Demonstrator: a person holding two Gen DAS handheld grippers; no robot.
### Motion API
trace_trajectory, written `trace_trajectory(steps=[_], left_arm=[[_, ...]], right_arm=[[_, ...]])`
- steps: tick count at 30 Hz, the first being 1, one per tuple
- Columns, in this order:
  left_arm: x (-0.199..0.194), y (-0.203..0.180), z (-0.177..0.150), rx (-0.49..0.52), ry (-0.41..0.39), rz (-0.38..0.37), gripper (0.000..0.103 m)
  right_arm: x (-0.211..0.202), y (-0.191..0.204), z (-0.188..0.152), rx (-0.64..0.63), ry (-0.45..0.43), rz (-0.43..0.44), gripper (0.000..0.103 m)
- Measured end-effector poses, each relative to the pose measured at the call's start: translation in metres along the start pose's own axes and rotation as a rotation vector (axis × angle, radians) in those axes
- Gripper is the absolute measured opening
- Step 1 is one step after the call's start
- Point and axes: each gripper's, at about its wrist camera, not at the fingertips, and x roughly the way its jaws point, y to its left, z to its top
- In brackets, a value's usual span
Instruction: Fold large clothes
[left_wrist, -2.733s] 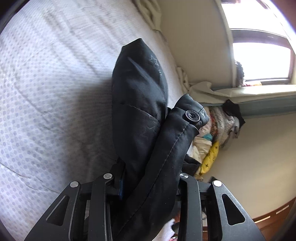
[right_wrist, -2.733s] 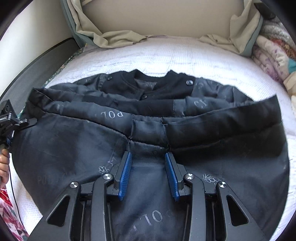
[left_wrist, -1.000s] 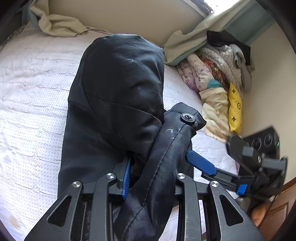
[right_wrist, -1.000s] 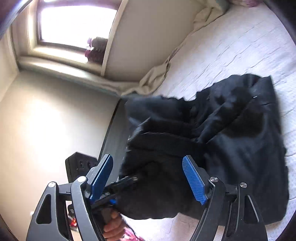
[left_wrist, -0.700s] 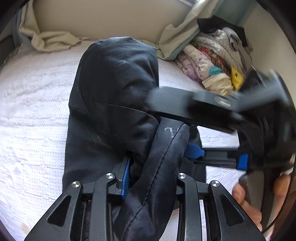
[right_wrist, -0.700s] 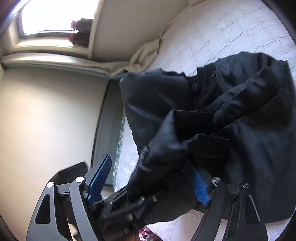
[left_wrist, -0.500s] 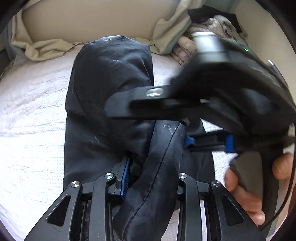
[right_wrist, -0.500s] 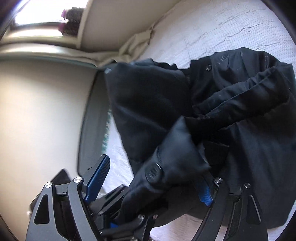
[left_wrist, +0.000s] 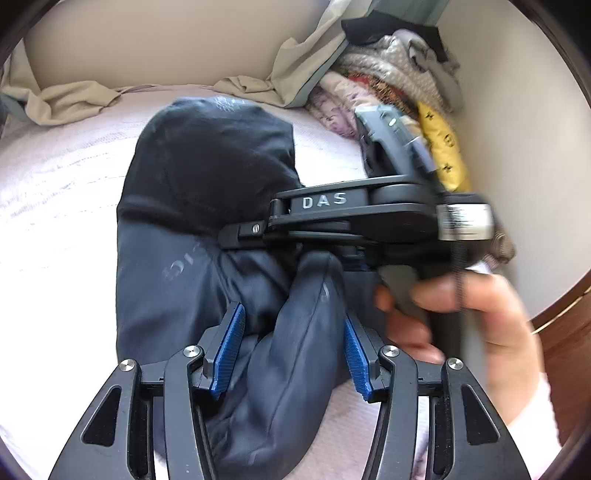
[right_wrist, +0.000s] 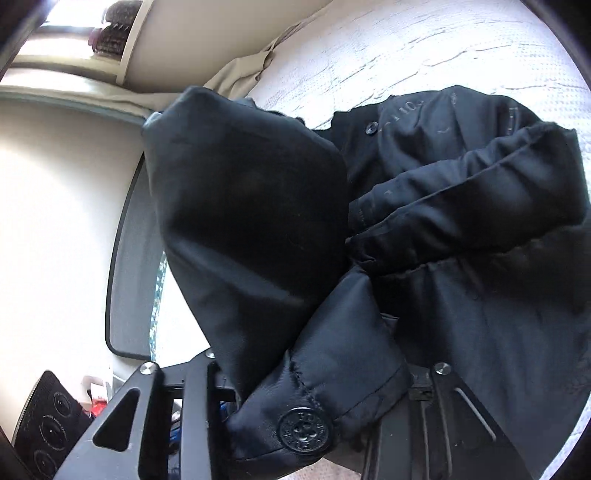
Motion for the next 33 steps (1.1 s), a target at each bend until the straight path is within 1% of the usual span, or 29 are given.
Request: trace_trajectory(steps=[2,5,7,8,10,12,13,15,17,19,21,24,25,27,28,30,31,32,33], left_arm=[[-0.012,-0.006,-0.004,0.016,-0.016,-0.009,0.062],[-0.027,-0.018,-0.019,0.074,-0.035,0.024,0.066],[-0.034,-0.027,-0.030,0.116,-0.053,0.073,0.067],[-0.037,-0.030,-0.036,0.143,-0.057,0.112,0.067],[-0.039,-0.033,-0.047,0.165,-0.036,0.150,0.067],[-0.037,-0.028,-0.057,0.158,-0.003,0.156,0.068],[-0.037,-0.025,-0.062,0.161,0.001,0.172,0.068],[-0.029,-0.019,-0.071,0.193,0.002,0.255,0.070],[-0.020,-0.011,-0.080,0.201,0.011,0.317,0.072],[-0.008,0.001,-0.084,0.177,0.034,0.354,0.074],[0.006,0.012,-0.089,0.133,0.083,0.359,0.077],[0.021,0.020,-0.096,0.092,0.121,0.377,0.078],[0.025,0.023,-0.095,0.085,0.121,0.384,0.079],[0.032,0.029,-0.095,0.059,0.099,0.381,0.088],[0.034,0.032,-0.094,0.045,0.090,0.374,0.090],[0.041,0.045,-0.093,-0.012,0.091,0.360,0.098],[0.043,0.049,-0.093,-0.037,0.092,0.356,0.100],[0.045,0.056,-0.094,-0.070,0.095,0.355,0.103],[0.046,0.059,-0.094,-0.090,0.101,0.354,0.103]], right_arm=[[-0.006,-0.002,-0.002,0.011,-0.037,-0.011,0.028],[-0.011,-0.007,-0.002,0.046,-0.073,0.002,0.027],[-0.013,-0.012,-0.003,0.078,-0.083,0.023,0.027],[-0.013,-0.014,-0.003,0.091,-0.086,0.030,0.027],[-0.015,-0.022,-0.004,0.128,-0.098,0.053,0.027],[-0.021,-0.030,-0.006,0.159,-0.111,0.077,0.027],[-0.024,-0.035,-0.007,0.175,-0.113,0.093,0.027],[-0.028,-0.036,-0.015,0.197,-0.114,0.118,0.027],[-0.028,-0.032,-0.017,0.205,-0.119,0.129,0.027],[-0.028,-0.031,-0.019,0.207,-0.124,0.136,0.027],[-0.030,-0.030,-0.023,0.206,-0.131,0.143,0.027],[-0.031,-0.037,-0.025,0.209,-0.140,0.151,0.027],[-0.031,-0.037,-0.027,0.209,-0.142,0.154,0.027],[-0.031,-0.037,-0.029,0.200,-0.143,0.155,0.027],[-0.032,-0.041,-0.028,0.194,-0.144,0.153,0.027],[-0.035,-0.037,-0.030,0.180,-0.150,0.156,0.026],[-0.039,-0.034,-0.033,0.171,-0.154,0.161,0.025],[-0.038,-0.033,-0.029,0.163,-0.159,0.167,0.024],[-0.045,-0.030,-0.030,0.147,-0.167,0.177,0.022]])
